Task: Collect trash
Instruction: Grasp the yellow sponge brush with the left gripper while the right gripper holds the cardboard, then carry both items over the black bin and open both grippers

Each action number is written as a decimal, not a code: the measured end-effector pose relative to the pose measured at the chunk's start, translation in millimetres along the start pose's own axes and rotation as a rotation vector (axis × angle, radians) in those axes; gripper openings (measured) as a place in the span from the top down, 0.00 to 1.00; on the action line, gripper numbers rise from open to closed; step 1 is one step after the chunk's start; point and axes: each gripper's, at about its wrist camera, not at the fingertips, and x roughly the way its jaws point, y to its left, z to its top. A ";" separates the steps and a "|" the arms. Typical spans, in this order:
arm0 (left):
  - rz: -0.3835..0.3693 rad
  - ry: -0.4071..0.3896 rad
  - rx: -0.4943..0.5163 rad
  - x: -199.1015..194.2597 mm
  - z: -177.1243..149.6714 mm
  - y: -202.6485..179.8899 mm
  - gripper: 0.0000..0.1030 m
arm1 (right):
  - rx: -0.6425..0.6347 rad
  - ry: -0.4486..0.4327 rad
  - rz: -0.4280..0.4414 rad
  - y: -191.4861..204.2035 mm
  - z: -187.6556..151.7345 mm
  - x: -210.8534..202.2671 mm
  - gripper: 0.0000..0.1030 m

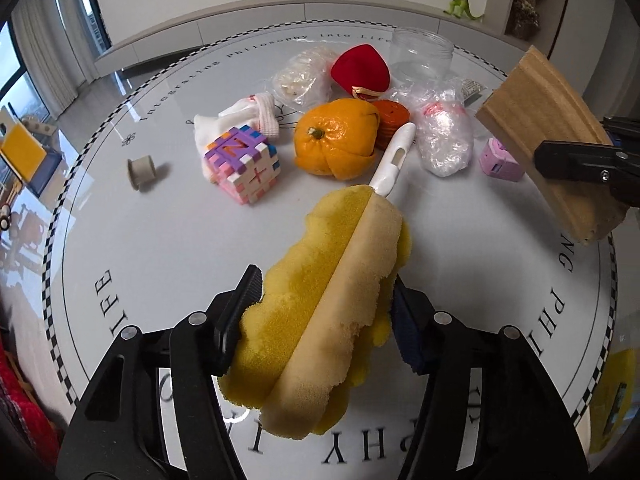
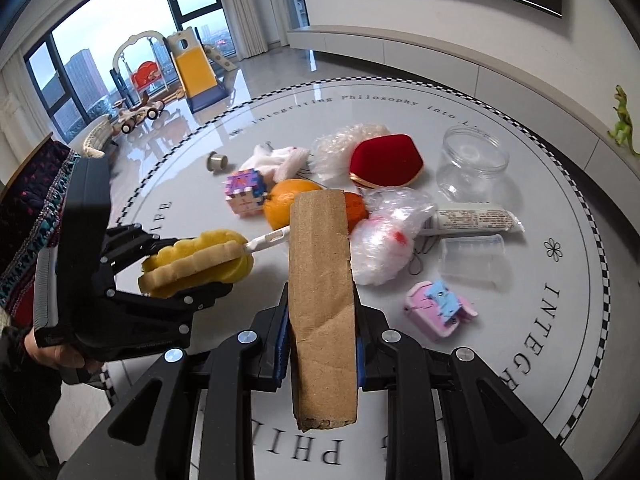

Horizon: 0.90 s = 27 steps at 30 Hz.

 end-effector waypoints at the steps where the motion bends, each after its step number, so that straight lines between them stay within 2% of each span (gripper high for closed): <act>1: 0.000 -0.010 -0.008 -7.4 -6.7 0.5 0.42 | -0.004 -0.002 0.010 6.5 -0.8 -0.6 0.75; 10: 0.042 -0.088 -0.154 -66.8 -75.5 40.0 0.42 | -0.064 -0.004 0.119 90.1 -9.6 2.5 0.75; 21: 0.212 -0.119 -0.388 -133.8 -192.4 121.4 0.40 | -0.183 0.014 0.306 230.2 -13.8 25.5 0.75; 27: 0.317 -0.082 -0.568 -146.2 -259.2 165.0 0.40 | -0.248 0.069 0.425 309.3 -21.1 45.2 0.75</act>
